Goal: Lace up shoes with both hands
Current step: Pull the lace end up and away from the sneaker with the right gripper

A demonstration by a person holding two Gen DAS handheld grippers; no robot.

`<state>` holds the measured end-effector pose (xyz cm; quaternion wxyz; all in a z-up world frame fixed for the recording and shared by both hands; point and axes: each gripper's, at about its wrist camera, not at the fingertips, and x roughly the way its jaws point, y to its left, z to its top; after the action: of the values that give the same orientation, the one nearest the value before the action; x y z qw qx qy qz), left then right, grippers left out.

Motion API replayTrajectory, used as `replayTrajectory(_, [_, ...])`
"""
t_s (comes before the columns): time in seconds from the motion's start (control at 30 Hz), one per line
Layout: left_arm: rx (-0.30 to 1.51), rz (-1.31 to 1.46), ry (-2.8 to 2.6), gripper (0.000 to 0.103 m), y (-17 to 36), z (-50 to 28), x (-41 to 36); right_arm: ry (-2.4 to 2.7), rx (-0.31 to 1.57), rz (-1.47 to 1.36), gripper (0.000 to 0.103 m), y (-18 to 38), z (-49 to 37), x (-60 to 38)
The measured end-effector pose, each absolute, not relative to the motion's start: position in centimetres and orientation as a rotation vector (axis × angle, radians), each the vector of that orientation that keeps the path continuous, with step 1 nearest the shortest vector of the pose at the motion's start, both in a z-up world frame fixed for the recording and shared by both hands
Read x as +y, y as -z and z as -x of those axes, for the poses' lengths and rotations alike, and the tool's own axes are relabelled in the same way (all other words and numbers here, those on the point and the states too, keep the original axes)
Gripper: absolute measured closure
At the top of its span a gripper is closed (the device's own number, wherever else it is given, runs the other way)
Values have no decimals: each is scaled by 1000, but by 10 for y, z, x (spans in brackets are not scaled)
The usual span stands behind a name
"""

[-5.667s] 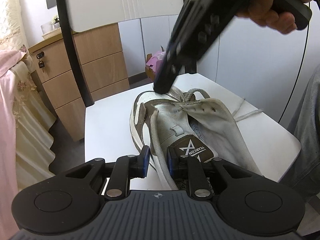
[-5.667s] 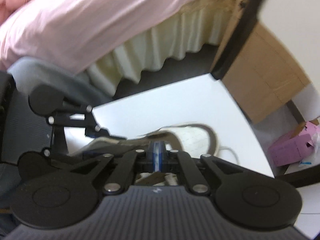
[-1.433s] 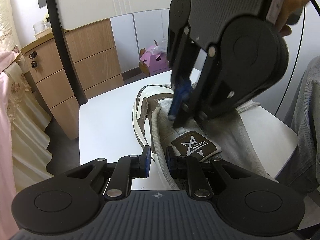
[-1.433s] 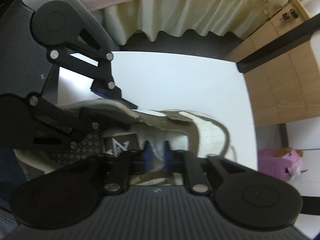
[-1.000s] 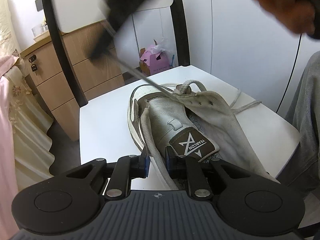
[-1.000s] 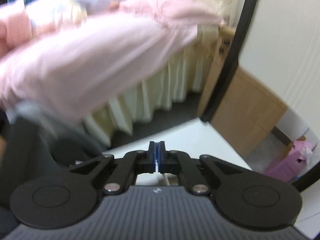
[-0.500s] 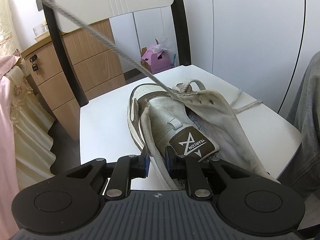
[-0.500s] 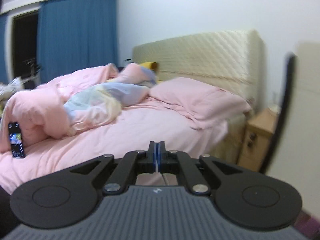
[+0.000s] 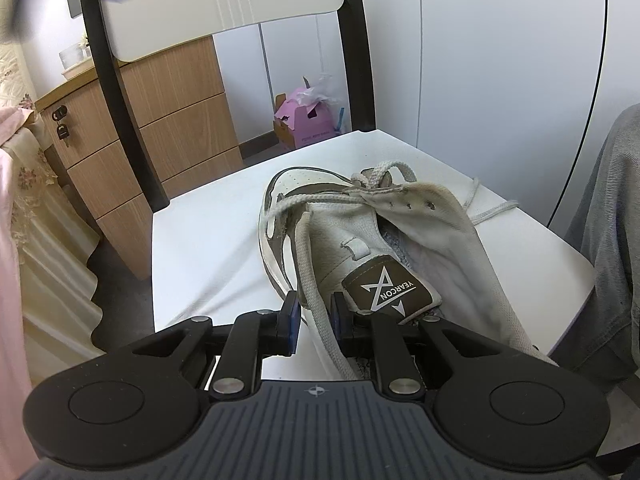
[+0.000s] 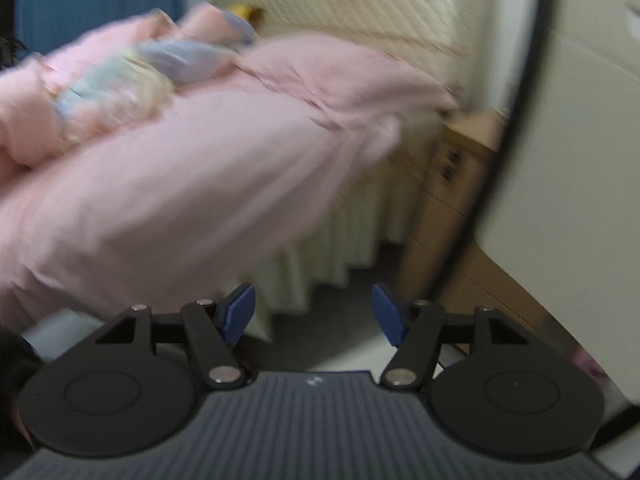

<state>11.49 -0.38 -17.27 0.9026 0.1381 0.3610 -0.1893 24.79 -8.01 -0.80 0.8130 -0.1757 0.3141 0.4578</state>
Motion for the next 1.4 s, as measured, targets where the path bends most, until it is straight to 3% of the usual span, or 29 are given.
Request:
replayTrajectory(0.1, [746,-284,393,86,173,-115,-3,-960,793,426,40,37,-255,-104])
replayTrajectory(0.27, [746,-281,394,86,173,-115,-3,-978,964,604,66,93,-239,-126])
replayTrajectory(0.5, [743,-282,395,86,174,-116,-5,-994,930,596,85,130,-223,-134])
replayTrajectory(0.57, [743,-282,395,86,175,-117,-5,-997,900,601,101,139,-217,-133])
replayTrajectory(0.83, [753,-296,382,86,176,-116,-8,-931,802,154,101,109,-220,-165])
replayTrajectory(1.4, [776,-337,356,85,179,-118,-15,-1172,473,-5,101,-22,-184,-111])
